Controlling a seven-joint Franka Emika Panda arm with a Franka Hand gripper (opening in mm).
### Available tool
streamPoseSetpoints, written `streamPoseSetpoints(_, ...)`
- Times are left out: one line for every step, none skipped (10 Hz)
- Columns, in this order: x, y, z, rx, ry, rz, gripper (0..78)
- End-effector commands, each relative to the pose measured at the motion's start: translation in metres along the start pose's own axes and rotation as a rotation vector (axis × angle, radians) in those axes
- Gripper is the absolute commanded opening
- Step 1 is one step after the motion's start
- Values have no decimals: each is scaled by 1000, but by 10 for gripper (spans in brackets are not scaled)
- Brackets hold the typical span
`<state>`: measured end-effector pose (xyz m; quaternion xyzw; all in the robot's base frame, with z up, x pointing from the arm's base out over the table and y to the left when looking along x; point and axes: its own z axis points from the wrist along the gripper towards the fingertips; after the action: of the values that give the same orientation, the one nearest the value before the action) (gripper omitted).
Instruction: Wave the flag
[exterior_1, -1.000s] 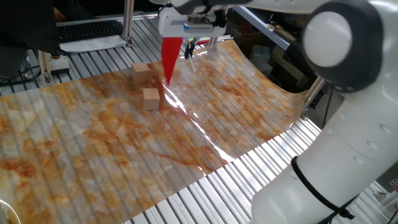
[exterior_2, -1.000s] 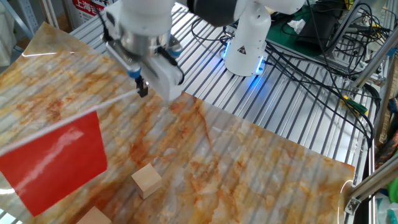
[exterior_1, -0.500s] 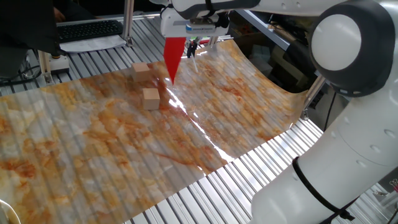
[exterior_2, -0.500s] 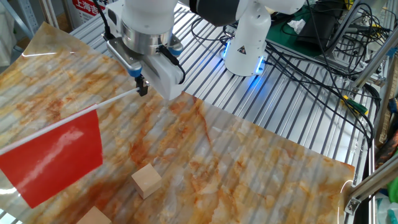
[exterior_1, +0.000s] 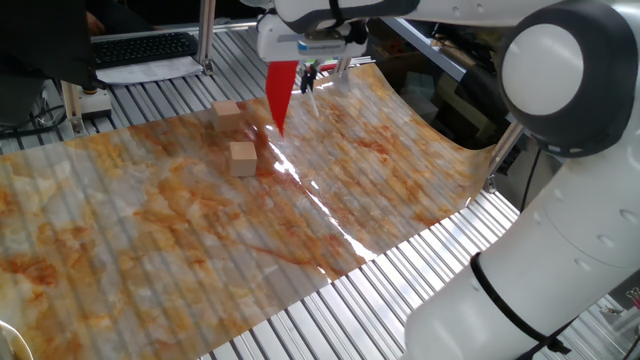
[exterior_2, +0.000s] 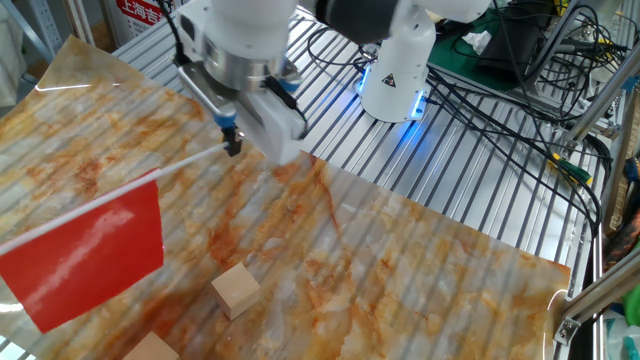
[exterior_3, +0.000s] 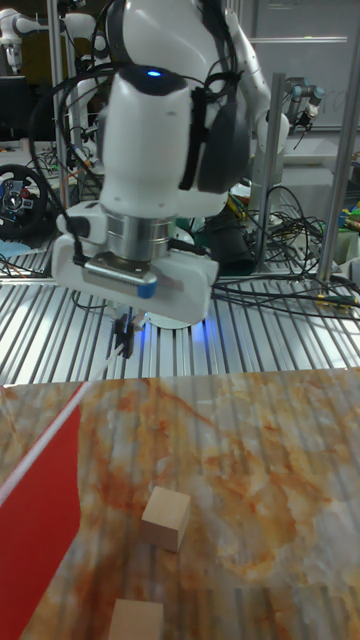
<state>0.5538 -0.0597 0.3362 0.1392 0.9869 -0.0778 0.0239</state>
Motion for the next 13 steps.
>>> streamPoseSetpoints(6,58,-11,33,-12,44,11)
streamPoseSetpoints(10,67,-10,32,-8,46,11)
streamPoseSetpoints(17,81,-10,13,-6,43,11)
streamPoseSetpoints(22,90,-10,-7,-3,37,11)
streamPoseSetpoints(26,95,-8,-38,6,33,11)
streamPoseSetpoints(30,101,-4,-63,15,30,11)
streamPoseSetpoints(33,107,1,-58,16,15,11)
streamPoseSetpoints(35,110,3,-59,18,14,11)
streamPoseSetpoints(41,119,12,-63,20,14,11)
streamPoseSetpoints(47,125,17,-72,24,15,11)
streamPoseSetpoints(50,128,20,-76,26,15,11)
streamPoseSetpoints(64,133,26,-76,32,4,11)
streamPoseSetpoints(65,134,26,-77,33,4,11)
